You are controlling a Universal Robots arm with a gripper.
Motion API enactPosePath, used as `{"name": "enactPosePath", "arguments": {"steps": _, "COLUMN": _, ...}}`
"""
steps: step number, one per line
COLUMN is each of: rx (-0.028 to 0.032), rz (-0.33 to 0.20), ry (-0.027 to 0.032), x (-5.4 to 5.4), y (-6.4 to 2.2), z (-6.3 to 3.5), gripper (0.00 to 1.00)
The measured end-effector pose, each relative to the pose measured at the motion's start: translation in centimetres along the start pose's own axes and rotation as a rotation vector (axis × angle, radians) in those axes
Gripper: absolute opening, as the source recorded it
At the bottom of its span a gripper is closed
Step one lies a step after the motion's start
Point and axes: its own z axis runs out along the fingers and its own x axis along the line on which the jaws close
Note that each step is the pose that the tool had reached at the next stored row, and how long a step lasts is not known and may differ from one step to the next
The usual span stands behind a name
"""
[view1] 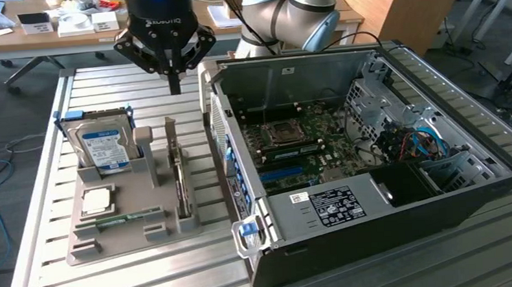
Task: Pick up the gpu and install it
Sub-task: 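Reach for the gpu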
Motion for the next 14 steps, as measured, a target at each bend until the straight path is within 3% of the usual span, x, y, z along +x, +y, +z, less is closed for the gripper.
{"name": "enactPosePath", "arguments": {"steps": 7, "rx": 0.0, "rz": 0.0, "ry": 0.0001, "x": 0.4, "y": -0.14, "z": -0.02, "gripper": 0.11}}
{"name": "enactPosePath", "arguments": {"steps": 14, "rx": 0.0, "rz": 0.0, "ry": -0.0001, "x": 0.4, "y": -1.31, "z": -0.07, "gripper": 0.11}}
